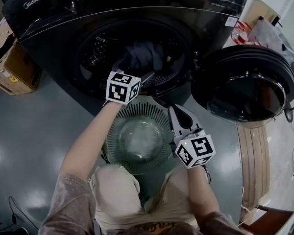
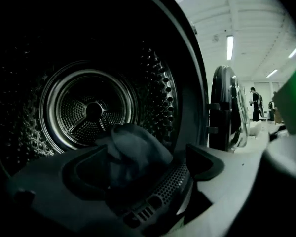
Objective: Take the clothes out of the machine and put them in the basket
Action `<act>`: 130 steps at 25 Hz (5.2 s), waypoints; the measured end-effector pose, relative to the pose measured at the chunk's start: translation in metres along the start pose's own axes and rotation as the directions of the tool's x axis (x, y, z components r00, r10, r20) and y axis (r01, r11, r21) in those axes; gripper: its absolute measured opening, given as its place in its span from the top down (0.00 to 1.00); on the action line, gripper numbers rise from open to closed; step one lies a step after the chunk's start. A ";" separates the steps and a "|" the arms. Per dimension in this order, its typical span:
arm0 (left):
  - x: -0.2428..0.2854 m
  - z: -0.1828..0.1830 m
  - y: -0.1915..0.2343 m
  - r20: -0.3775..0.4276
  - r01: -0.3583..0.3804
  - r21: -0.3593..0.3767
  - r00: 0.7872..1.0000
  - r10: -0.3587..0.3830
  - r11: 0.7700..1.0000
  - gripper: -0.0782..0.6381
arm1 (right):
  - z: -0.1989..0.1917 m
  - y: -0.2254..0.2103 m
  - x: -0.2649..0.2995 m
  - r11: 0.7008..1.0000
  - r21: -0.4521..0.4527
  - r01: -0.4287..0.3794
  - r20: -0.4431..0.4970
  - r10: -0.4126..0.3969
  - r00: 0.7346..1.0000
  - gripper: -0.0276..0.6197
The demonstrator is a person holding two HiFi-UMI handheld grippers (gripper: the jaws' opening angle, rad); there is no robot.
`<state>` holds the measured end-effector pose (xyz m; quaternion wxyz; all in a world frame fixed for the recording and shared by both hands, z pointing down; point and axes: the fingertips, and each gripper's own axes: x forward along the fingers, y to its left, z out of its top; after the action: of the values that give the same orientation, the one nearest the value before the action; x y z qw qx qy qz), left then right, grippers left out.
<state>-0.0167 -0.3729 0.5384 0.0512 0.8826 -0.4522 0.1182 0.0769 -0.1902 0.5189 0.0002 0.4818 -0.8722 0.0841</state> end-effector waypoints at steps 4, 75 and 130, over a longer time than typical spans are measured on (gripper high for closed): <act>0.040 -0.009 0.018 -0.087 -0.026 0.029 0.996 0.028 0.999 0.21 | 0.001 -0.002 -0.006 0.999 0.034 0.004 0.000 -0.004 1.000 0.96; -0.002 -0.036 0.044 -0.255 -0.066 0.123 0.962 0.096 0.990 0.27 | -0.014 -0.003 0.012 0.999 0.022 -0.038 -0.001 0.038 0.999 0.96; -0.077 -0.036 -0.020 -0.260 0.058 0.159 0.965 -0.015 0.986 0.33 | -0.007 -0.024 -0.002 0.998 0.046 0.030 0.034 -0.032 0.999 0.96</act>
<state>-0.0500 -0.2931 0.5540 0.0386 0.8691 -0.4138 0.2683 0.0972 -0.1998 0.5294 -0.0247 0.4964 -0.8625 0.0955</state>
